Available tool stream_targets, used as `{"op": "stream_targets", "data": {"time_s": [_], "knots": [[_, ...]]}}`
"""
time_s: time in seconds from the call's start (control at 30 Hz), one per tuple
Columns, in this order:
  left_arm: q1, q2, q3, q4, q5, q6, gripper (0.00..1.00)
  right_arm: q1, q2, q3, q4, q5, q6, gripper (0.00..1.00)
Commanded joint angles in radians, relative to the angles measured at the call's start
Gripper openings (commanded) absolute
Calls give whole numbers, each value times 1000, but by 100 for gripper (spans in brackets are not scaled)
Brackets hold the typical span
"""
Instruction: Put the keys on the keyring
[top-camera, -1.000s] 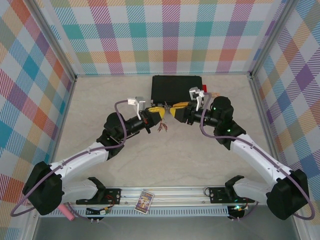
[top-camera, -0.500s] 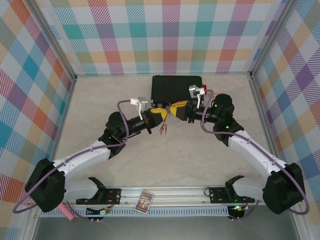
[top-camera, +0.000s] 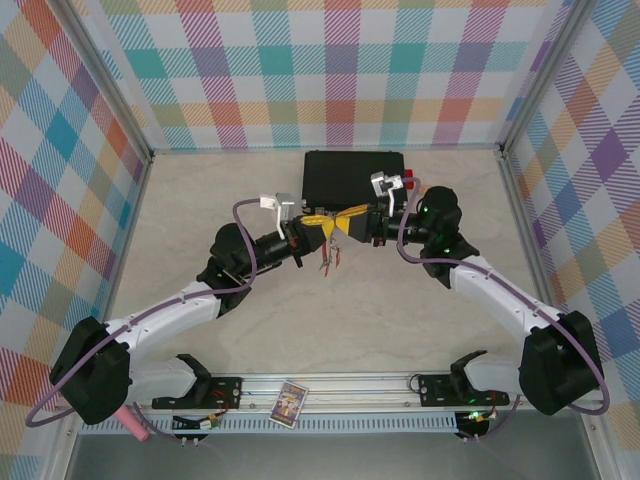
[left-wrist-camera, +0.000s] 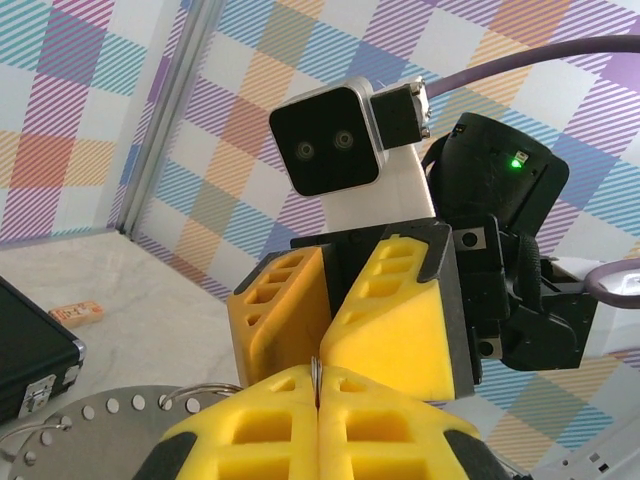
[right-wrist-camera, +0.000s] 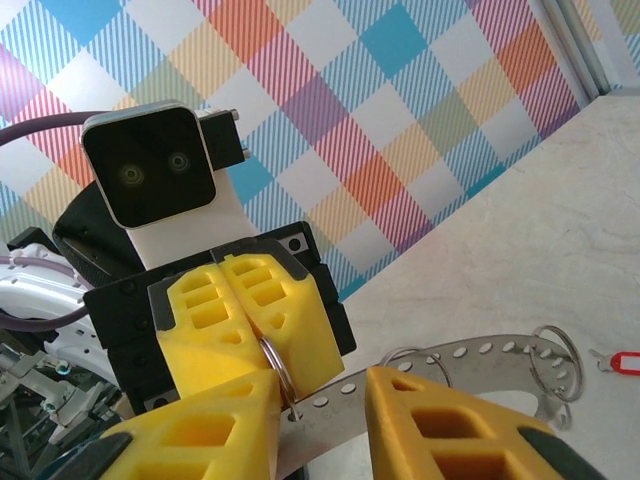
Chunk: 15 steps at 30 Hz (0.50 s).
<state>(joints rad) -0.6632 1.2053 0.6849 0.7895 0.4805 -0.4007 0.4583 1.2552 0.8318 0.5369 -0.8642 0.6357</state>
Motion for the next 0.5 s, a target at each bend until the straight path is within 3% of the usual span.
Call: {"op": "stream_targets", "data": {"time_s": [0.0,0.33,0.43,0.47], "knots": [[7,-3,34,54,18,-8,0,-4,8,-9,71,-47,22,25],[8,6,41,61,40,-20,0,-4,22,-3,86,-92,27,16],[8,7,42,62,45,-25,0,-4,28,-5,101,-103,31,0],[8,8,43,63,47,-26,0,-4,27,-6,123,-105,35,0]]}}
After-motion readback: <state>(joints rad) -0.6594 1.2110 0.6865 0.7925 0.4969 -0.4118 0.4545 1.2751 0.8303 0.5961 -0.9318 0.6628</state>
